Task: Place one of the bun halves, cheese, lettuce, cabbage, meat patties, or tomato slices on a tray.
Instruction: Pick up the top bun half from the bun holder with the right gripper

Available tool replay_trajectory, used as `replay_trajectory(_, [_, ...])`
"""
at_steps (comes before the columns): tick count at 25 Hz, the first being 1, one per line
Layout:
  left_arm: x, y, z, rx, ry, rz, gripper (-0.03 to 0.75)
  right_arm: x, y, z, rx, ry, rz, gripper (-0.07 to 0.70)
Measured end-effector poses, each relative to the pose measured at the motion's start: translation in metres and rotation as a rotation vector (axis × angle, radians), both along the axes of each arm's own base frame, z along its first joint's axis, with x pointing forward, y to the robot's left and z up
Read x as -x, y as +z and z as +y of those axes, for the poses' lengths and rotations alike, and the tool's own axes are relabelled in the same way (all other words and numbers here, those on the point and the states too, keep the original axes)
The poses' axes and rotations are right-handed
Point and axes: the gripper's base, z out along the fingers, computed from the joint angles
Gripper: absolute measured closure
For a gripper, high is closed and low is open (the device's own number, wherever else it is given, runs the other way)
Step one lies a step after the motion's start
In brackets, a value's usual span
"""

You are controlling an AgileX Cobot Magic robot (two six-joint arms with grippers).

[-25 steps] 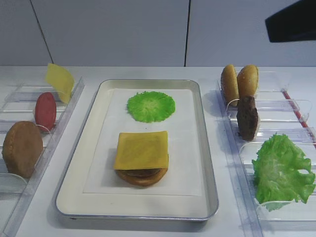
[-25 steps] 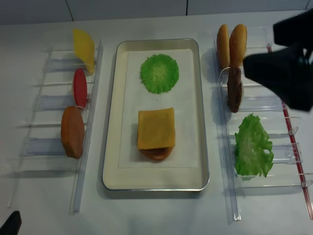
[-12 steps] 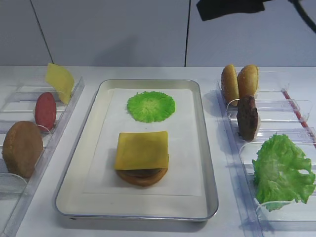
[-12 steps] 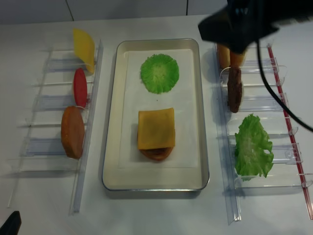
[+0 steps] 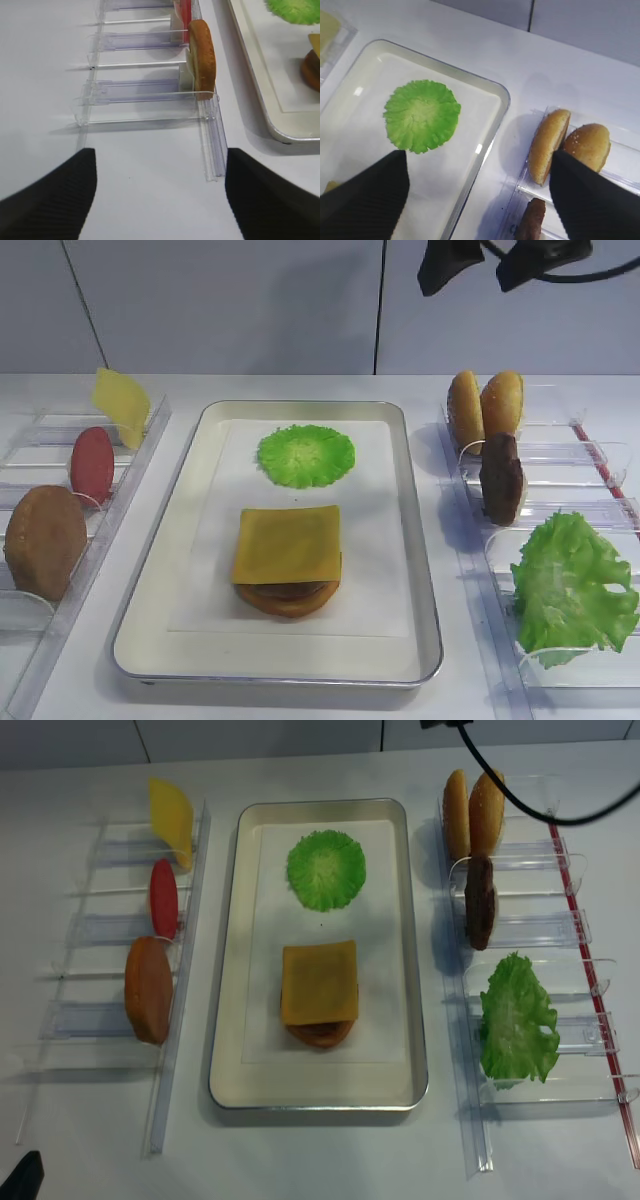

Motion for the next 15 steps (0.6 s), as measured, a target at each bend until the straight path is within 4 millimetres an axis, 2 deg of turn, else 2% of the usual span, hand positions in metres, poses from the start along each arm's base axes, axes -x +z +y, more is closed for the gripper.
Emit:
replay_trajectory(9, [0.000, 0.000, 0.000, 0.000, 0.000, 0.000, 0.223, -0.058, -0.031, 0.005, 0.113, -0.172, 0.239, 0.052])
replay_trajectory(15, [0.000, 0.000, 0.000, 0.000, 0.000, 0.000, 0.223, -0.085, -0.055, 0.012, 0.120, -0.213, 0.280, 0.134])
